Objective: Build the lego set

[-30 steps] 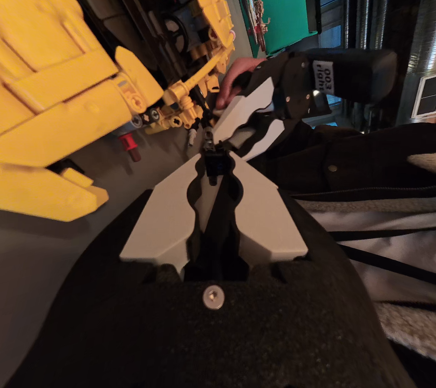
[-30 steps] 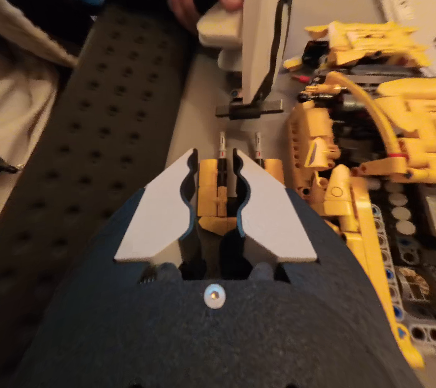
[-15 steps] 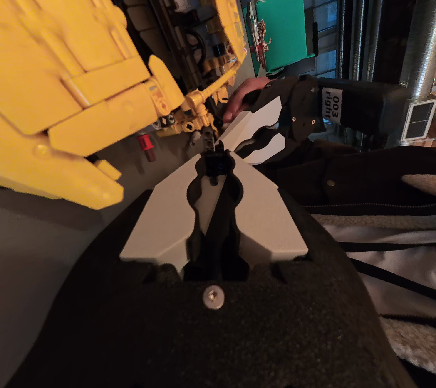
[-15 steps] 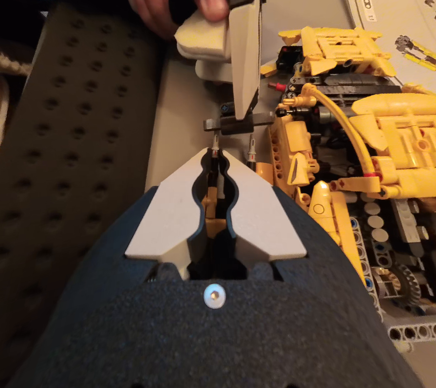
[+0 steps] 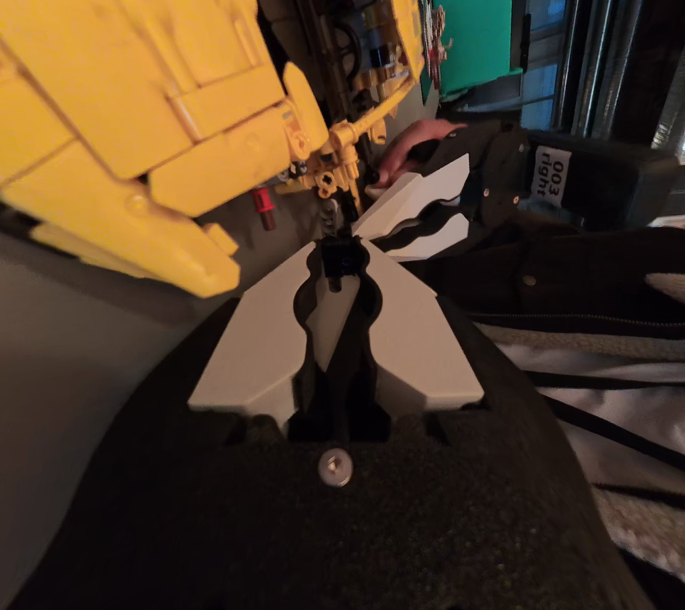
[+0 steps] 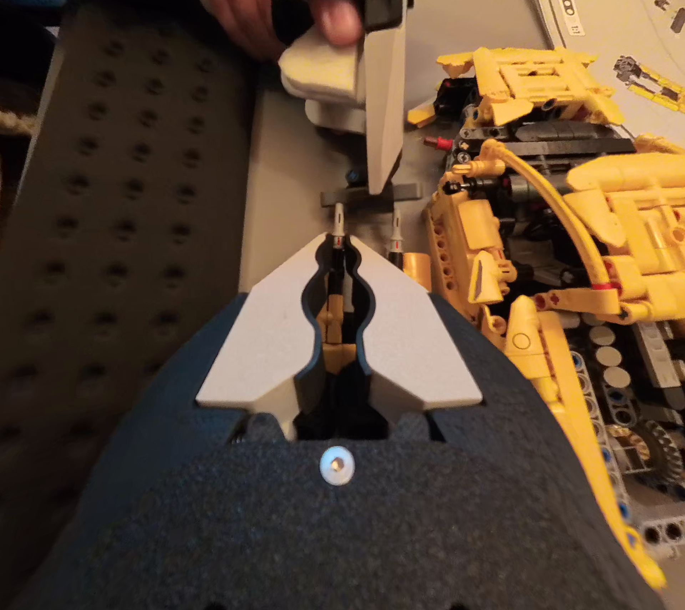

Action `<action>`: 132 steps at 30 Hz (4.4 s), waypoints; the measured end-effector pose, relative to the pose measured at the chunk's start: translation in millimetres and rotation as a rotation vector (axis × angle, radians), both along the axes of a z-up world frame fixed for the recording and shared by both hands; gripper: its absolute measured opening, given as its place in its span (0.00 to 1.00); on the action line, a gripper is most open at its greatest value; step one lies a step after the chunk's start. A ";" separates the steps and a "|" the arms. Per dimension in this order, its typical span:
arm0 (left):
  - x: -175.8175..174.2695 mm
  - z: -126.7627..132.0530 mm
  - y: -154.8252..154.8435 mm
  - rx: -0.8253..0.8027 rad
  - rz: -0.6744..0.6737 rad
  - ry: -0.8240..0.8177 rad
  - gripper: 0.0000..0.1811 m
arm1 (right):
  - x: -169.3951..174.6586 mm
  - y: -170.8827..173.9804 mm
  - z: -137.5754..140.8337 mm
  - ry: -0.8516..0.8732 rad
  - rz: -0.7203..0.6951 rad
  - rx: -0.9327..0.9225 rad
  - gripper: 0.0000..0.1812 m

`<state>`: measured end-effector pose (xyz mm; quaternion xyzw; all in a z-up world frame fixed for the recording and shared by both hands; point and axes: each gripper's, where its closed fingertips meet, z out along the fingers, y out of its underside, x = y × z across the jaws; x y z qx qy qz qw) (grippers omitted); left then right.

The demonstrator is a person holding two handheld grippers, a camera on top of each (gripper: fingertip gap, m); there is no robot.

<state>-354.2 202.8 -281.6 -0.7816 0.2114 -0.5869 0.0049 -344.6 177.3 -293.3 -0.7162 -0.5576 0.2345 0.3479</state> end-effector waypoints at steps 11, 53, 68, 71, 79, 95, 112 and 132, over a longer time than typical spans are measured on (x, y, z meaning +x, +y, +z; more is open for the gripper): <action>-4.0 1.5 -11.0 -0.054 -0.097 -0.015 0.09 | 1.4 25.4 10.5 0.071 0.000 0.072 0.11; -3.7 15.4 -18.4 0.008 -0.141 -0.117 0.09 | -3.3 15.1 0.9 0.032 -0.050 -0.019 0.02; -6.8 0.6 -12.6 0.036 -0.117 0.004 0.09 | 85.6 -15.1 5.1 0.243 -0.426 -0.679 0.17; -8.4 -2.5 -19.5 0.068 -0.164 0.056 0.09 | 76.8 -19.2 0.5 0.282 -0.449 -0.775 0.15; -14.1 -6.8 -30.2 0.134 -0.211 0.139 0.12 | 57.0 -11.5 -6.8 0.278 -0.433 -0.787 0.00; -8.6 -0.3 -27.2 0.941 -0.487 0.235 0.14 | 52.3 -6.8 33.9 0.535 -0.328 -0.725 0.00; 24.9 30.6 -24.4 1.414 -0.548 0.193 0.02 | 57.8 4.9 61.0 0.834 -0.344 -0.875 0.21; 8.9 52.8 -28.9 1.057 -0.283 0.072 0.15 | 49.2 8.1 66.9 0.743 -0.372 -0.666 0.05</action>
